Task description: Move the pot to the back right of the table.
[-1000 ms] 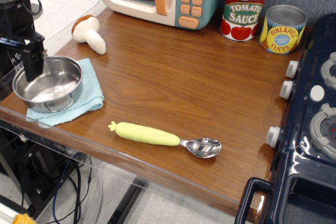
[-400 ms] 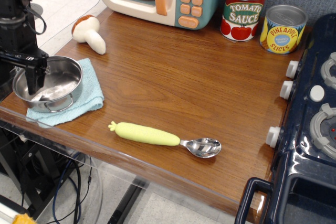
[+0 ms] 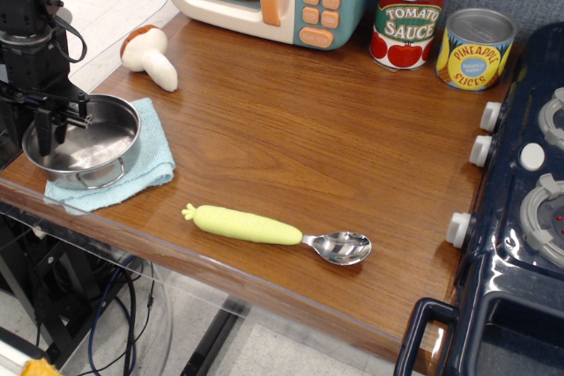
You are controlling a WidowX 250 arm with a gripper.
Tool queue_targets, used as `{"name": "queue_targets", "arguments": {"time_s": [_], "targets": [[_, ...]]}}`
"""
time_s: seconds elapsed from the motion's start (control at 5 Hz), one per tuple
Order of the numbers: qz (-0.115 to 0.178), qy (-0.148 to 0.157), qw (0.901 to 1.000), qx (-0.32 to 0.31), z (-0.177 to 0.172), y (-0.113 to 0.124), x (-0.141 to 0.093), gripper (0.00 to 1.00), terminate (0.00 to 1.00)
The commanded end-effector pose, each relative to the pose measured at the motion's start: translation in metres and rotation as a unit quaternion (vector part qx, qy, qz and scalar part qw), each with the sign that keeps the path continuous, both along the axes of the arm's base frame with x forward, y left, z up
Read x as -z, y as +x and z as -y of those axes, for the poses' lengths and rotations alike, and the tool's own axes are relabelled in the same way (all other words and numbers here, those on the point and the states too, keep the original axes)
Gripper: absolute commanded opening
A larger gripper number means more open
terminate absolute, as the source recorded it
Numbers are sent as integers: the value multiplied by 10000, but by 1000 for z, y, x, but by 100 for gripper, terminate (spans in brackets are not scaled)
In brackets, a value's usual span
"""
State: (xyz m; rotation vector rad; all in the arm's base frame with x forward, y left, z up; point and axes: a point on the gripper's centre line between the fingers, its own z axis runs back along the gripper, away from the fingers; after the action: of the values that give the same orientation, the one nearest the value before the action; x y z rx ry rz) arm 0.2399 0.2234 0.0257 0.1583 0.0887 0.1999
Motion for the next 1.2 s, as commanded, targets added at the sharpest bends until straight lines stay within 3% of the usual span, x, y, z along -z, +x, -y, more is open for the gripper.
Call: {"name": "queue_targets", "arguments": {"time_s": [0.0,0.2,0.6,0.8,1.0], "targets": [[374,129,9990,188,7,9,-29,0,0],[438,174,9986,220,7,11,-43,0,0],[947,-163,9951,237,37,34,-85,0,0],[1304,-446,9902,239,71,59,-103,0,0],[1460,-432,9881,199,104,87,-108,0,0]]}}
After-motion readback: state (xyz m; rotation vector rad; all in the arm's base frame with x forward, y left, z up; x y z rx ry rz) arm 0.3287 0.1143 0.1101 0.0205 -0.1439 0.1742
